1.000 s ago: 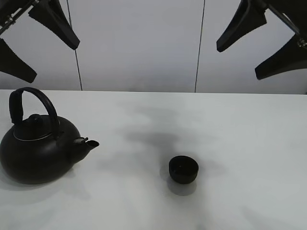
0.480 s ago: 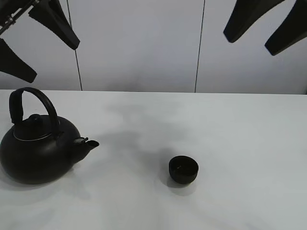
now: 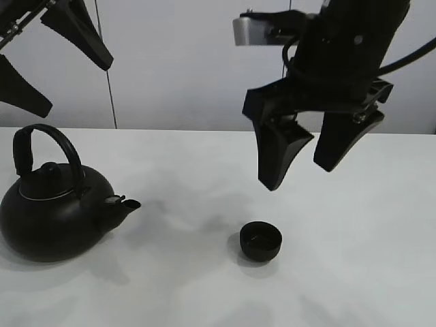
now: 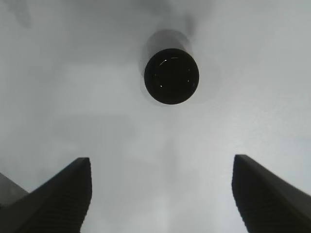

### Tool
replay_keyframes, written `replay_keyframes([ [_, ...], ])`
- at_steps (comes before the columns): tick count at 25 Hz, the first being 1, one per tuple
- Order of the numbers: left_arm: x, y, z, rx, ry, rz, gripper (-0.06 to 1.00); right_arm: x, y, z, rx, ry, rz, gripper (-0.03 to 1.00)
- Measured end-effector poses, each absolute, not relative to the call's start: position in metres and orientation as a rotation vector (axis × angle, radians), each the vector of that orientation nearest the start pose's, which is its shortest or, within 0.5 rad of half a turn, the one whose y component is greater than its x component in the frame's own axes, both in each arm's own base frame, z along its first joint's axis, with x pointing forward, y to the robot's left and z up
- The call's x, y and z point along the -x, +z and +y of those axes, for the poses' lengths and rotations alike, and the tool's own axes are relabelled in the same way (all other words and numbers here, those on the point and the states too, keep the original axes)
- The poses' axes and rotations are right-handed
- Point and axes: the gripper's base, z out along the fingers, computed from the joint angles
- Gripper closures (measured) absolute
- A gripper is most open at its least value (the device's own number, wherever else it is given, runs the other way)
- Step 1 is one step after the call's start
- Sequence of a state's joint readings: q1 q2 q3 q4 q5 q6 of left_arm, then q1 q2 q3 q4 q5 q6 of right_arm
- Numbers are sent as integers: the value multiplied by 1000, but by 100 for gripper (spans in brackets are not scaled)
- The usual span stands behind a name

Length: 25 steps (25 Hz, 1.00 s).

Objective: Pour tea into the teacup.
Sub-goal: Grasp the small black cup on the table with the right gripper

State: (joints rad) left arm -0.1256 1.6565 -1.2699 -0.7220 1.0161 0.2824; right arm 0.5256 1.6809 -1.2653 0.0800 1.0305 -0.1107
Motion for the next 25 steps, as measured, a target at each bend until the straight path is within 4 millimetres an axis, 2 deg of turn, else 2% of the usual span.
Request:
replay_keyframes([
  [6,-328,278,-93,-129,-897,2705,25,-298,217,175,933,53,2875,42],
  [13,-328,278,-93,-129,-897,2705,25,-308,188,183,908,56,2901,42],
  [19,-328,278,-93,-129,-897,2705,25,-315,171,187,853,56,2925,42],
  [25,-328,278,-93,-129,-897,2705,25,-320,167,190,804,75,2906,42],
])
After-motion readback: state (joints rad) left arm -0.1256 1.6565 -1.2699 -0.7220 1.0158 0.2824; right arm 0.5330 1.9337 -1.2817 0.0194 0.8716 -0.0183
